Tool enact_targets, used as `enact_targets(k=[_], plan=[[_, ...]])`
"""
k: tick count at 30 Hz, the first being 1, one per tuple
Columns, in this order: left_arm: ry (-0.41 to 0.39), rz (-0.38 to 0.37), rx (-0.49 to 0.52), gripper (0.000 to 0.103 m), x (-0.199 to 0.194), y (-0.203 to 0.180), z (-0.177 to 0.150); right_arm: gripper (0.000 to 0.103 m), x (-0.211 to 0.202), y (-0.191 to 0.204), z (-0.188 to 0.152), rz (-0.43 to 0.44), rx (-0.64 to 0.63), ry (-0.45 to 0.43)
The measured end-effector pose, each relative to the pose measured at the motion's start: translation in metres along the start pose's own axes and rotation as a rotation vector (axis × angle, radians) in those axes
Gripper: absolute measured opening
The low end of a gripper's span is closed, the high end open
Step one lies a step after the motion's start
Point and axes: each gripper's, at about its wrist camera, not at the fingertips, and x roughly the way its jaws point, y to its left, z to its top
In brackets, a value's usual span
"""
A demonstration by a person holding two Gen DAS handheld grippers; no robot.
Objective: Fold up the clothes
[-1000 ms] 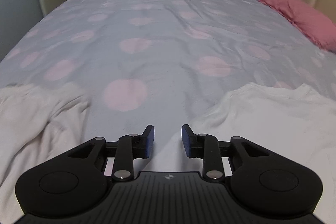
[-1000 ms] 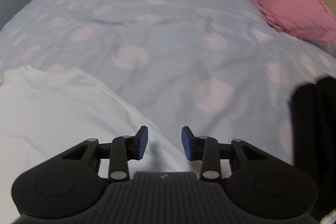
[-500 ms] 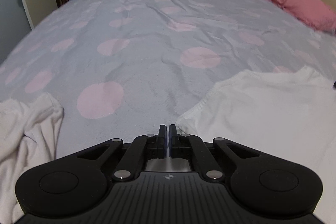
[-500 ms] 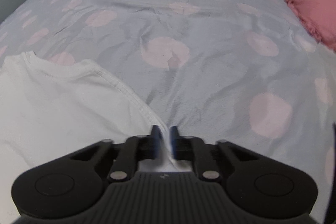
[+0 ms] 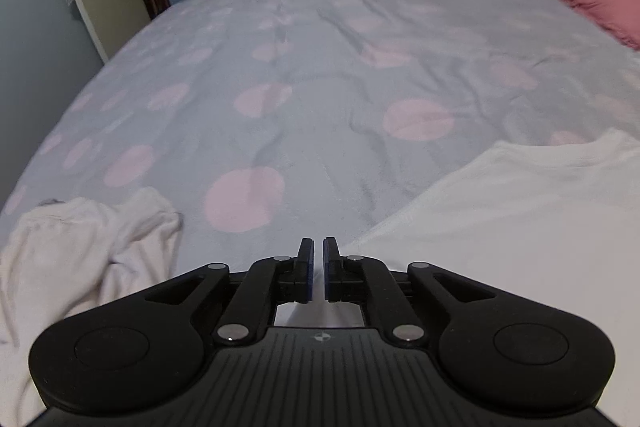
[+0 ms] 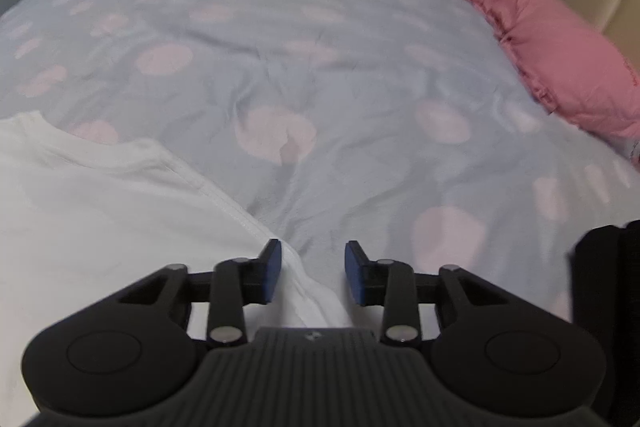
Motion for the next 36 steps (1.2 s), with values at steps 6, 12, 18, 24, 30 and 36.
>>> enact_targets(k=[6, 12, 18, 24, 30, 36], plan=[[-0.048, -0.061, 0.024, 0.003, -0.084, 0.005, -0.034, 0.037, -0.080, -0.013, -0.040, 0.110, 0.084, -0.012], [-0.010, -0.149, 0.040, 0.011, -0.156, -0.010, -0.087, 0.037, -0.160, 0.011, -0.117, 0.199, 0.088, 0.025], [0.046, -0.212, 0.042, 0.011, -0.206, -0.017, -0.152, 0.032, -0.214, 0.027, -0.219, 0.253, 0.219, 0.171], [0.060, -0.246, -0.019, 0.013, -0.236, -0.020, -0.199, 0.030, -0.237, 0.046, -0.312, 0.329, 0.320, 0.302], [0.132, -0.232, -0.012, 0.015, -0.234, -0.031, -0.230, 0.030, -0.230, 0.076, -0.368, 0.414, 0.192, 0.396], [0.130, -0.239, -0.010, 0.017, -0.238, -0.034, -0.241, 0.022, -0.213, 0.095, -0.381, 0.471, 0.134, 0.415]])
